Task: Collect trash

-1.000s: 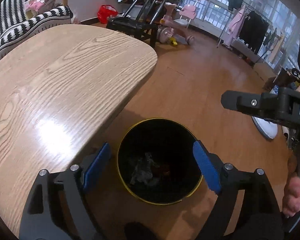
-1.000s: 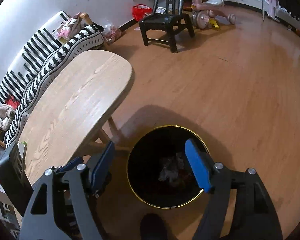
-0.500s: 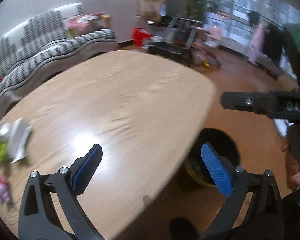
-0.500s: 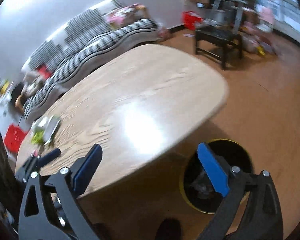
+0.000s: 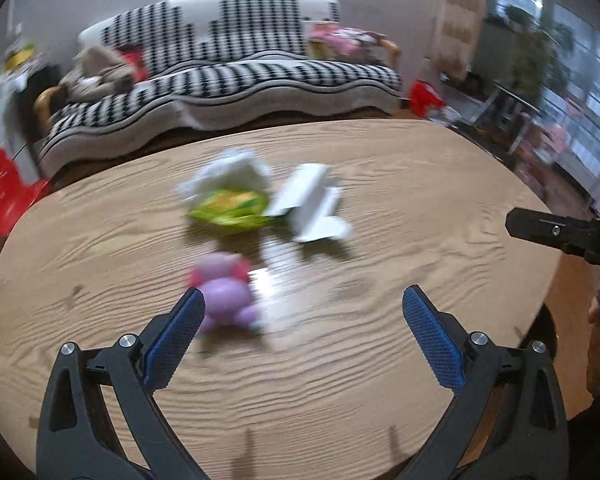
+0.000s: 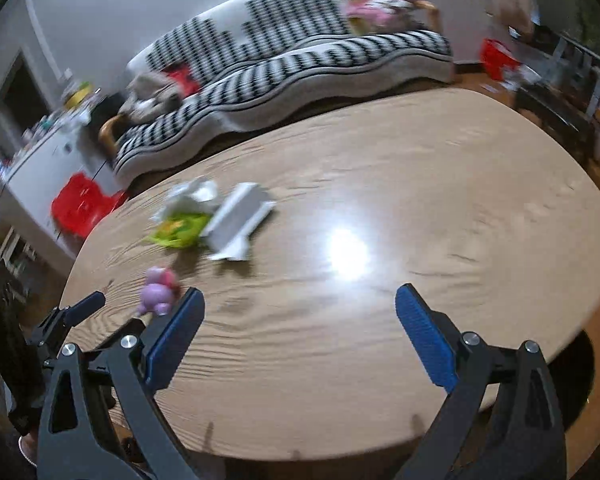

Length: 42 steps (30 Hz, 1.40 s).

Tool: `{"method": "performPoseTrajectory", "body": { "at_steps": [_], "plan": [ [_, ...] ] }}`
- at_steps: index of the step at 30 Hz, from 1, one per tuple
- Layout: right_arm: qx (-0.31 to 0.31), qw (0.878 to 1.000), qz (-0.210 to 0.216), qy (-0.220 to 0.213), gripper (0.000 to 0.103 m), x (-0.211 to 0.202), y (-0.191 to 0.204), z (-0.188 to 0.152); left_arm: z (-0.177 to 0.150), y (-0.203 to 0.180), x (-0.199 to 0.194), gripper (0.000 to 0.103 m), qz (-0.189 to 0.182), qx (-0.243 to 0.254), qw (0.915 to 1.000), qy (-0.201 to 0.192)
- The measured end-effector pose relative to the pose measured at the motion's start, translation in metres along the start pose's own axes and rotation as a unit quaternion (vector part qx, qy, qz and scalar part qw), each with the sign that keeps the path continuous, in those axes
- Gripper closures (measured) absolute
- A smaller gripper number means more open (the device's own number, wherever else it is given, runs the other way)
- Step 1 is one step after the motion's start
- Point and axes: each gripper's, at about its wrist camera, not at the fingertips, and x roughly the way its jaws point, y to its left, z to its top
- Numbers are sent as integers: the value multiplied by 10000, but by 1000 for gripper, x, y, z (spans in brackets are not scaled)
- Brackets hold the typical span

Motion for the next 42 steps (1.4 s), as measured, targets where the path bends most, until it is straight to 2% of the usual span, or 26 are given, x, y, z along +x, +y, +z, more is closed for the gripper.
{"method": "performPoseTrajectory", "body": {
  "at_steps": [5, 10, 13, 20, 24, 29, 33, 38, 39, 42],
  "plan": [
    [-245, 9996, 82, 100, 10, 31, 48, 2, -5, 43, 0, 7, 169, -322, 9993, 70],
    [-264, 9995, 28, 166, 10, 57, 66, 9, -10, 67, 6, 7, 246, -490, 9984, 126],
    [-178, 9996, 1, 198, 10, 72, 66, 14, -10, 70, 14, 7, 319, -489, 9982, 161],
    [-53, 9993, -225, 290, 10, 118, 63, 36, -4, 66, 43, 7, 235, -527, 9981, 237],
    [299, 9985, -202, 420, 10, 142, 55, 48, -2, 63, 66, 7, 351, -539, 9973, 363],
    [445, 9974, -175, 544, 10, 170, 59, 58, -2, 66, 90, 7, 358, -732, 9948, 609],
    [414, 9960, -231, 751, 17, 192, 60, 62, -3, 65, 99, 8, 388, -679, 9946, 689],
    [383, 9954, -165, 858, 31, 205, 62, 61, -4, 66, 104, 31, 347, -584, 9953, 686],
    [335, 9954, -117, 896, 34, 205, 65, 61, -3, 65, 104, 40, 292, -571, 9956, 688],
    [156, 9962, -129, 851, 42, 202, 72, 61, -1, 63, 101, 48, 239, -586, 9953, 731]
  ]
}}
